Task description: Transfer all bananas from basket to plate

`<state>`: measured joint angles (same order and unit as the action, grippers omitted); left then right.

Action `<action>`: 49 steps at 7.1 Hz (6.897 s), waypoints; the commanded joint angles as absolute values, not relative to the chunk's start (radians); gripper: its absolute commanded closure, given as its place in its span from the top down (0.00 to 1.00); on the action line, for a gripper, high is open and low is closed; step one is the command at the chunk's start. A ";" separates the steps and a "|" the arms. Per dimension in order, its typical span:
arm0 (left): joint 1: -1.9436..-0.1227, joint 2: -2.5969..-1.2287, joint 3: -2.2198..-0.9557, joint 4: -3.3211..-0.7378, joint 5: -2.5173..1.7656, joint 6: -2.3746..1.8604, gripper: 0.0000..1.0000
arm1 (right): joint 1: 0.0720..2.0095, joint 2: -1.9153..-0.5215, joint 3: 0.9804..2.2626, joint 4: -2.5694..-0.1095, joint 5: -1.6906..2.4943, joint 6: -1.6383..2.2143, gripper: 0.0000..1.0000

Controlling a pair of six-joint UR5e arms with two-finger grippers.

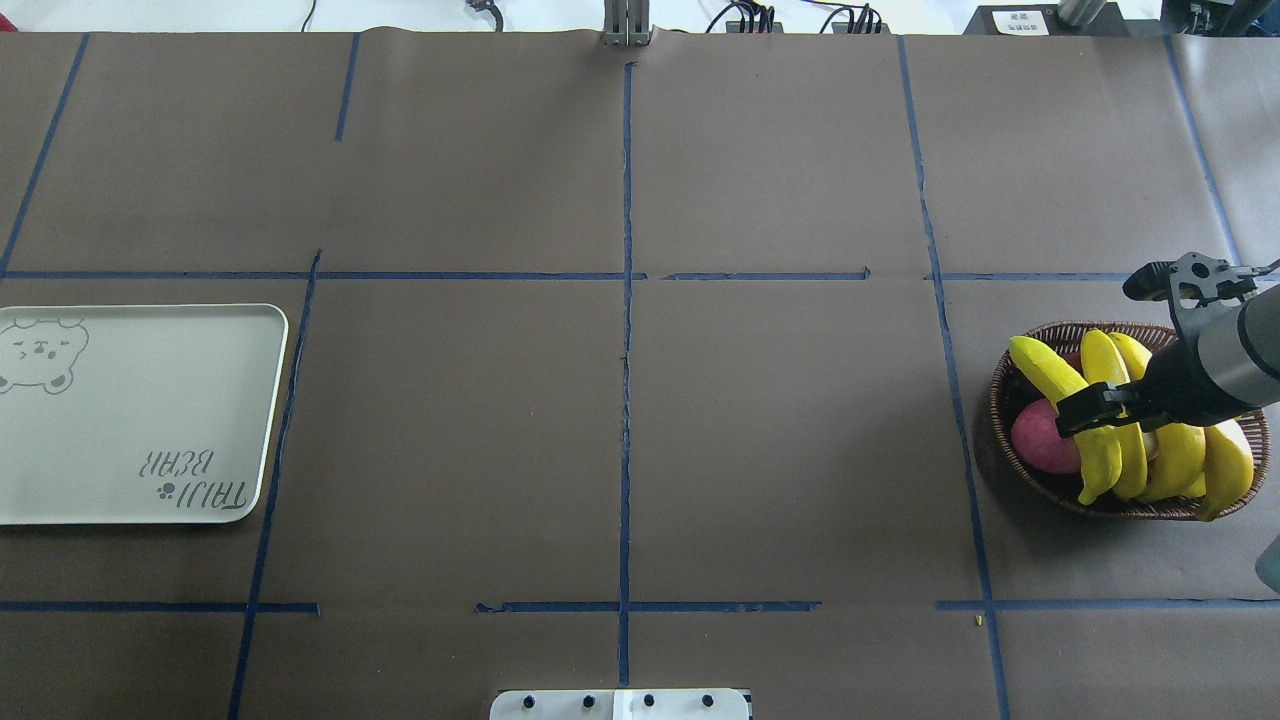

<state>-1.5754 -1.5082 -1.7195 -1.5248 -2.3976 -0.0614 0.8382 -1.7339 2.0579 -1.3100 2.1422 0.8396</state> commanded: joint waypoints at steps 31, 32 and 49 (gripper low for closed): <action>-0.640 -2.157 -1.786 -2.329 -2.168 -1.743 0.07 | 0.276 -1.134 2.052 -0.950 1.480 1.582 0.01; -0.640 -2.151 -1.784 -2.327 -2.168 -1.741 0.00 | 0.276 -1.135 2.052 -0.950 1.480 1.582 0.02; -1.163 -1.572 -1.523 -1.987 -2.330 -0.968 0.00 | 0.704 -1.193 2.149 -1.513 1.953 1.200 1.00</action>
